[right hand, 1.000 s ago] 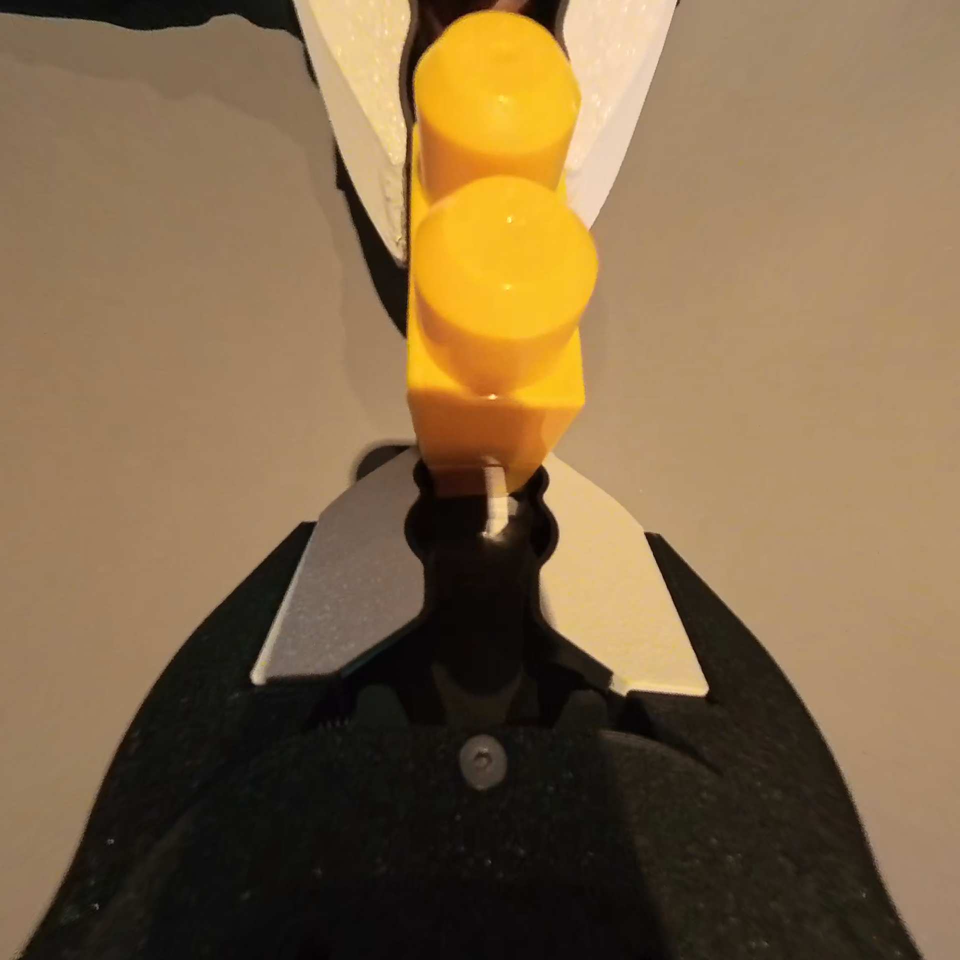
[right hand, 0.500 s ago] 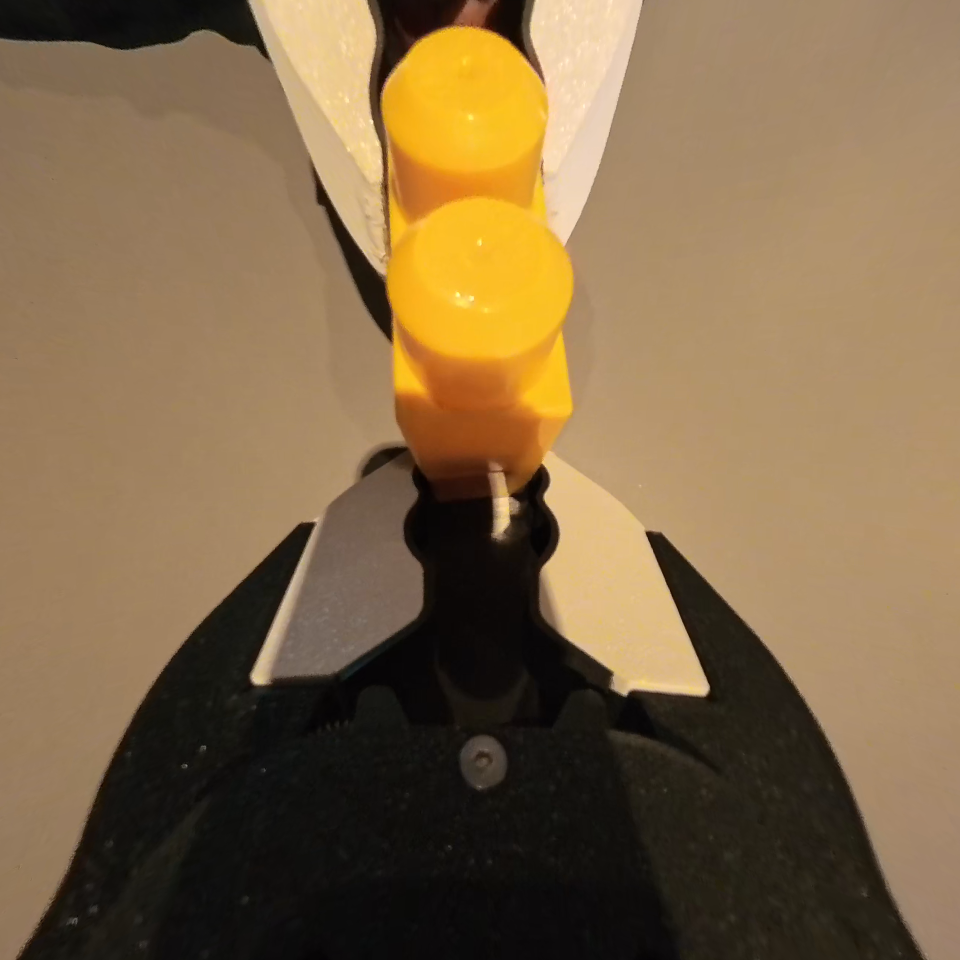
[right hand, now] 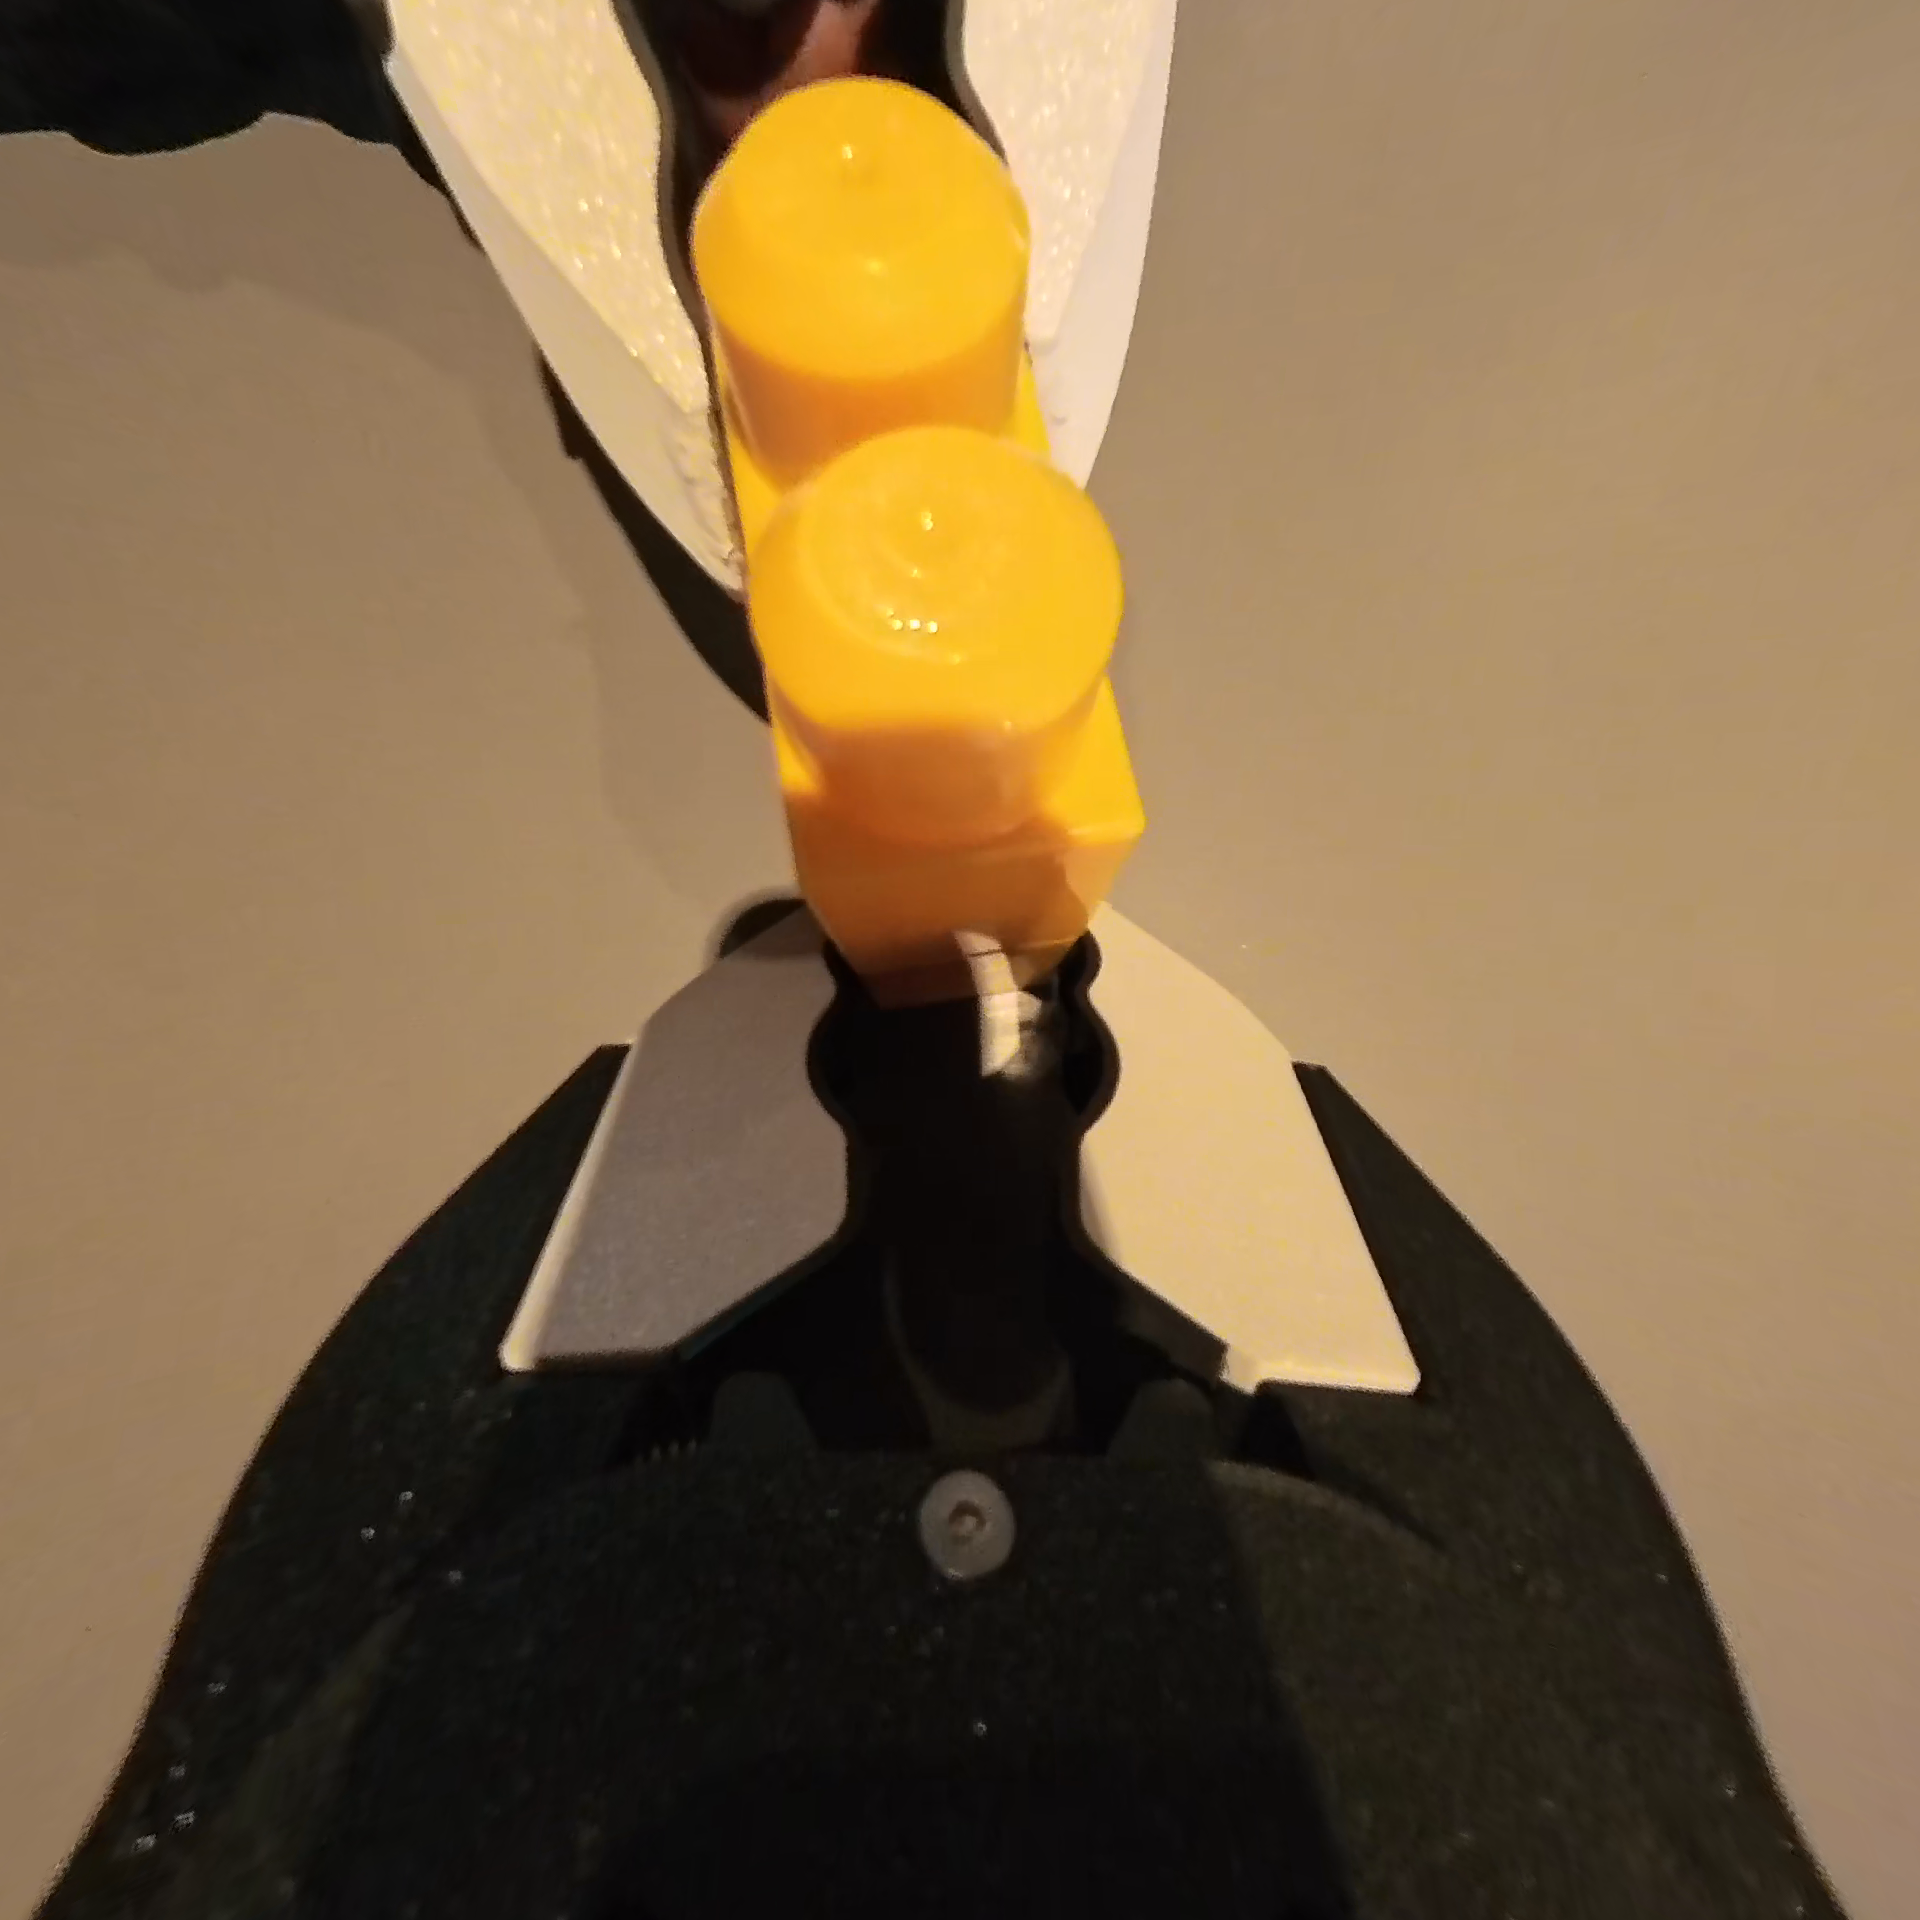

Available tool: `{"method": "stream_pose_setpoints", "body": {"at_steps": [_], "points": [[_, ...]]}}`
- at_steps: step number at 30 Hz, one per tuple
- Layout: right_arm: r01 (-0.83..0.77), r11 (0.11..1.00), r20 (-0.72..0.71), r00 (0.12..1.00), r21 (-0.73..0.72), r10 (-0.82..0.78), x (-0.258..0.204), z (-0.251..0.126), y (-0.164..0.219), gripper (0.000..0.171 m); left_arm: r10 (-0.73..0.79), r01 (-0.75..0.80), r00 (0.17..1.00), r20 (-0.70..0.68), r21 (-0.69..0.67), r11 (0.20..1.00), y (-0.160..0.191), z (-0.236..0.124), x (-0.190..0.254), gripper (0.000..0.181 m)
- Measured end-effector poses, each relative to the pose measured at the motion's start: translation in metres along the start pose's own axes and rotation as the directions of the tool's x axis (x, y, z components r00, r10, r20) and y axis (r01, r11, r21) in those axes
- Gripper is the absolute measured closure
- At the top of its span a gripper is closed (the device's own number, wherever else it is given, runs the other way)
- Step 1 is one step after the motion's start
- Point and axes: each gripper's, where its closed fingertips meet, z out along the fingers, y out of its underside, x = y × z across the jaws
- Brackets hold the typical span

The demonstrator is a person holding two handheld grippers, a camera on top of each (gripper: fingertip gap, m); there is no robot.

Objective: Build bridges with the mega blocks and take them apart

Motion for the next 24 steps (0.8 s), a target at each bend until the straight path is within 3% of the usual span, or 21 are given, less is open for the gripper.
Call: {"method": "stream_pose_setpoints", "body": {"at_steps": [10,17,20,24], "points": [[0.022,1.000,0.013,1.000,0.005,-0.022,-0.001,0.000,0.000,0.133,-0.009,0.009,1.000,-0.020,-0.004,1.000,0.000,0.000,0.000,0.147],[0.082,0.996,0.039,0.996,0.031,-0.084,-0.003,-0.012,0.006,0.095,-0.024,0.024,0.999,-0.033,-0.014,1.000,0.001,0.002,0.001,0.146],[0.050,0.971,0.028,0.998,0.233,-0.058,0.002,-0.027,-0.020,0.097,-0.022,0.020,0.999,-0.031,-0.062,0.998,0.008,0.006,0.001,0.146],[0.025,0.919,0.049,0.998,0.394,-0.049,0.000,-0.043,-0.047,0.119,0.001,-0.004,1.000,-0.023,-0.124,0.992,0.016,0.011,0.002,0.146]]}}
